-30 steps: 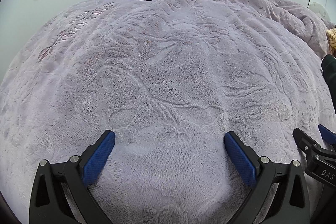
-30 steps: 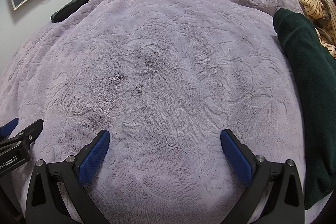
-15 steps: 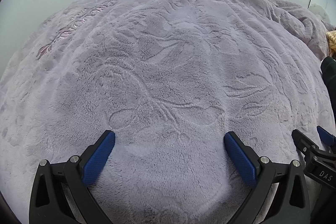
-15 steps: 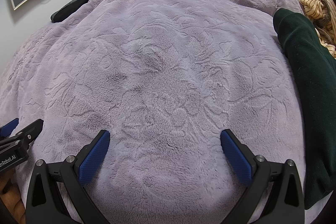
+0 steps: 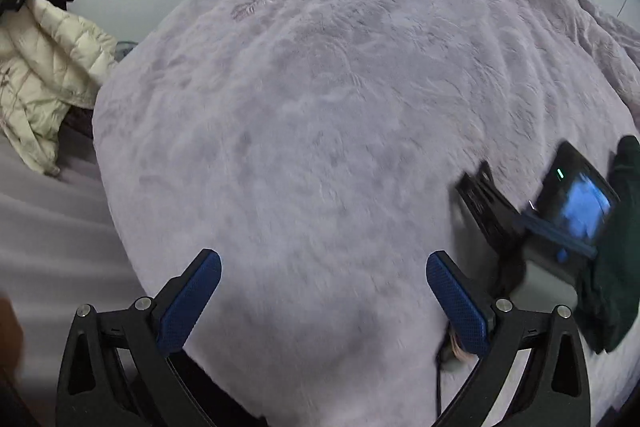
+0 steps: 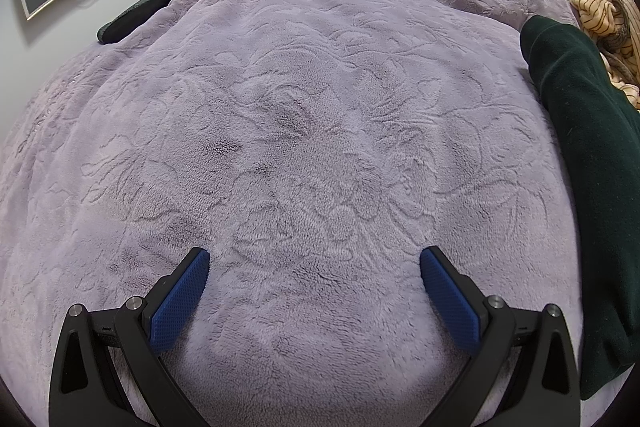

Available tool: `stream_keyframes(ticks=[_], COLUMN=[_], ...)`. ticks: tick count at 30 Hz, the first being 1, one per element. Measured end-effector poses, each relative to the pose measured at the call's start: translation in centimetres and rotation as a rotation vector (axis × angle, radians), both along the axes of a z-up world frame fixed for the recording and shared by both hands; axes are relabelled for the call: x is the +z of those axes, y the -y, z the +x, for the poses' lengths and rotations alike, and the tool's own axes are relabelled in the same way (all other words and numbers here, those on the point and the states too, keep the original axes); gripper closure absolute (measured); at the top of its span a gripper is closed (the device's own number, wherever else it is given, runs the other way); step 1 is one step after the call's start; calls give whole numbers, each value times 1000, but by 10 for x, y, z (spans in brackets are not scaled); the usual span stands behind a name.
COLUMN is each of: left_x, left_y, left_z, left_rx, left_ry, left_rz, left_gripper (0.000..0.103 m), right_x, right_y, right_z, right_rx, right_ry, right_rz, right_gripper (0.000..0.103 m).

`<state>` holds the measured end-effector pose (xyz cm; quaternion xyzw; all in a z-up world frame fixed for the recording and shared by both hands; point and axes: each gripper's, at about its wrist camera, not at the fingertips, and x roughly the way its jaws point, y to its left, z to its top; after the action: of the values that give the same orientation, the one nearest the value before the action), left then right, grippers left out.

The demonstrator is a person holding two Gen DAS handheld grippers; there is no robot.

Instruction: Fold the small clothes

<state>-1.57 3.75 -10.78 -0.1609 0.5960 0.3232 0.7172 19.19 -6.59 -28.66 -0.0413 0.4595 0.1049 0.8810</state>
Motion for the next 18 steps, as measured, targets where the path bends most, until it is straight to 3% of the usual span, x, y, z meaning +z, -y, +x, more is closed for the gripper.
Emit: stream_keyframes(ticks=[4, 8, 18], left_x=[9, 21, 28], left_y=[50, 78, 103], left_z=[-19, -26, -22], left_rx=[-64, -112, -112], left_ry=[-67, -64, -61], left_rz=[-51, -81, -105], left_gripper=[0, 0, 0], right_x=[0, 0, 0], right_y=[0, 0, 0], right_z=[0, 0, 0], right_rx=[0, 0, 0], right_ry=[0, 0, 0], right_rz=[0, 0, 0], right_gripper=[0, 0, 0])
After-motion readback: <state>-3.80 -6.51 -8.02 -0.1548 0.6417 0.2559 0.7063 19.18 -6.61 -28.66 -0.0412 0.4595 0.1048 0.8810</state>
